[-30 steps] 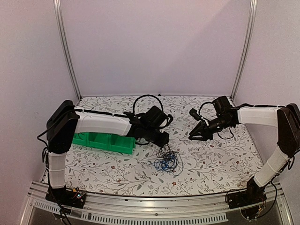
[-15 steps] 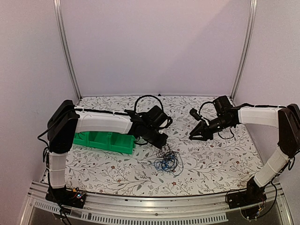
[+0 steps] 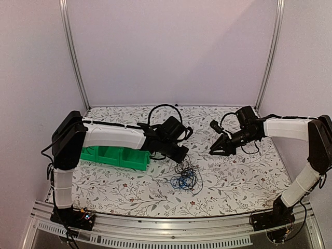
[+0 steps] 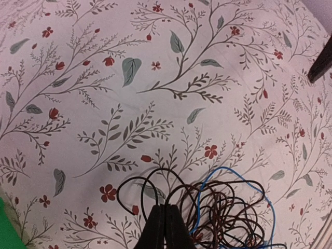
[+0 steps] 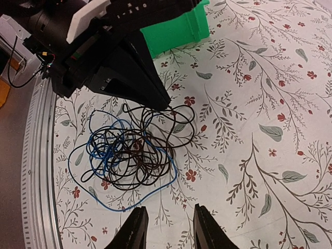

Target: Untangle the cables

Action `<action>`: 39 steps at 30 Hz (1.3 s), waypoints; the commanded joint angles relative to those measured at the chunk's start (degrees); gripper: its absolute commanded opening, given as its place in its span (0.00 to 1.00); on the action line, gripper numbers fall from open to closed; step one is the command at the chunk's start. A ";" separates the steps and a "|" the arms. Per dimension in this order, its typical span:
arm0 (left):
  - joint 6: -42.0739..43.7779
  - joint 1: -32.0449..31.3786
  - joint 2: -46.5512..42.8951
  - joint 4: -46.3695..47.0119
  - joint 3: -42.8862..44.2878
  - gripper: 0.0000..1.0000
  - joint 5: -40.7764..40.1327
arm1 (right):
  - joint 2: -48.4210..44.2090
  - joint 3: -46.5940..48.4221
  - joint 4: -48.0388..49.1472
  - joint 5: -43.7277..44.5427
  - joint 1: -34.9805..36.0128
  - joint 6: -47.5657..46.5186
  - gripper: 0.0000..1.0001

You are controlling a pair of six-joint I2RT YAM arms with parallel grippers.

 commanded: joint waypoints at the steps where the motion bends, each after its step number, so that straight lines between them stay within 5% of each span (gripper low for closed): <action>1: 0.84 -1.83 -4.10 8.48 -2.77 0.00 3.08 | -1.25 1.01 -0.47 -1.32 0.23 -0.47 0.35; 11: 3.51 -6.37 -7.53 21.97 -5.56 0.00 5.37 | -0.22 0.92 -0.29 -5.82 1.66 0.24 0.47; 21: 2.93 -6.74 -7.56 23.75 -5.66 0.00 5.61 | 1.61 1.39 -1.01 -6.21 3.77 -0.24 0.40; 29: 3.03 -6.82 -7.51 24.04 -6.08 0.00 4.24 | 0.27 1.62 -4.87 -13.03 3.86 -5.10 0.47; 39: 3.06 -6.75 -6.17 25.09 -6.23 0.03 3.83 | -0.75 1.49 -2.97 -12.40 3.86 -4.10 0.00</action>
